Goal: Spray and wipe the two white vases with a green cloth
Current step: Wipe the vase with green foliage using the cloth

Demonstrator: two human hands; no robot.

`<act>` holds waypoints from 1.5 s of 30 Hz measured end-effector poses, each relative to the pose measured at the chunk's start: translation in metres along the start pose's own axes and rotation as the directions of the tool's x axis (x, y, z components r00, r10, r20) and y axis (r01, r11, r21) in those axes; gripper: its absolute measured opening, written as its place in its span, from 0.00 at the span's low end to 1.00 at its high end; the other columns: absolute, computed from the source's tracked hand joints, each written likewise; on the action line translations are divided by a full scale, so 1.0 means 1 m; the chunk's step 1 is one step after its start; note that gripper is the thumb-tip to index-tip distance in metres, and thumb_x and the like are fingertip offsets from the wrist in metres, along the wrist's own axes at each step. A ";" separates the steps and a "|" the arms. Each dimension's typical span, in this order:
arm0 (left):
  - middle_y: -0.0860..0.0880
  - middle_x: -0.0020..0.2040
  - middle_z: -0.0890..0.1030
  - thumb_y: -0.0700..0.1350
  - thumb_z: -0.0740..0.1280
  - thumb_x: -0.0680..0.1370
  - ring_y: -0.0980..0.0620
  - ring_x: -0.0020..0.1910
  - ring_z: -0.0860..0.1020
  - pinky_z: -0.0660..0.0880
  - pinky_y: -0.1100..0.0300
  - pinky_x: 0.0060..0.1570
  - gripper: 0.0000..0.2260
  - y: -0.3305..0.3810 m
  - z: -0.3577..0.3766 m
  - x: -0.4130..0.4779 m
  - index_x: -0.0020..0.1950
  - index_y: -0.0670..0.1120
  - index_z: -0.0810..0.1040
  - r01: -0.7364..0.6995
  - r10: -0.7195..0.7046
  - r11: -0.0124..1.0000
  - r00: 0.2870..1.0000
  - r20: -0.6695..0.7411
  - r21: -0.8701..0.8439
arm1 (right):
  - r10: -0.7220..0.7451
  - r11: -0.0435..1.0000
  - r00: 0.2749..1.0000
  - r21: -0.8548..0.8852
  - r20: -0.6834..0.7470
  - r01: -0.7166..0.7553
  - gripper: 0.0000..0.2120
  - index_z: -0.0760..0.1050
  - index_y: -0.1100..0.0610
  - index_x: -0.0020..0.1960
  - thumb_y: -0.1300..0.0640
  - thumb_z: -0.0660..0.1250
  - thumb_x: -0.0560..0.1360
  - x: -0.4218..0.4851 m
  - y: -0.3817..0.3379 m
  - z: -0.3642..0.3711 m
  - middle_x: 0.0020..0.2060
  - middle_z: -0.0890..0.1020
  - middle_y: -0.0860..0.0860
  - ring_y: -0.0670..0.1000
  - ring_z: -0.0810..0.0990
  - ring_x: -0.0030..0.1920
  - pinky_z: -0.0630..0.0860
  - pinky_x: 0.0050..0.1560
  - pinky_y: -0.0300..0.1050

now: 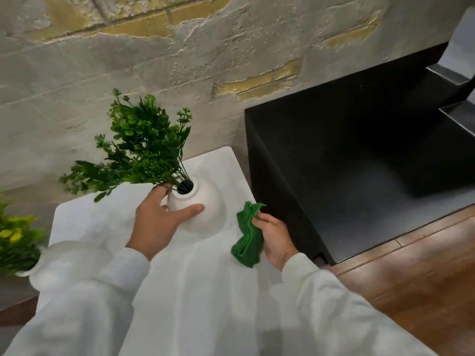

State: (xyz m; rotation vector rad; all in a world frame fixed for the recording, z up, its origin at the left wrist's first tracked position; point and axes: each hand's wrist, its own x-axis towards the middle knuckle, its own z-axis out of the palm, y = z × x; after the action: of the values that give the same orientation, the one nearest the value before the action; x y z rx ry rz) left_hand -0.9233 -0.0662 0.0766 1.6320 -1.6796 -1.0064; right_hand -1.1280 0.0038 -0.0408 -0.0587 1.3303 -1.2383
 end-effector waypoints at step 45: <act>0.67 0.57 0.79 0.51 0.80 0.63 0.75 0.57 0.71 0.66 0.69 0.53 0.31 -0.006 -0.031 0.016 0.64 0.60 0.75 -0.027 0.023 1.000 0.956 0.292 0.009 | -0.225 0.733 0.957 -0.615 0.184 0.291 0.21 0.82 0.43 0.52 0.64 0.57 0.75 -0.011 -0.022 0.071 0.45 0.84 0.47 0.55 0.81 0.50 0.82 0.53 0.50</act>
State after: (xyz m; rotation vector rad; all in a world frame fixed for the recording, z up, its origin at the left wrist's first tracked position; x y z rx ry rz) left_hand -0.8955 -0.0857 0.0872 1.5227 -1.8945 -1.2777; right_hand -1.0870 -0.0397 0.0048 -0.8109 1.6447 -0.9321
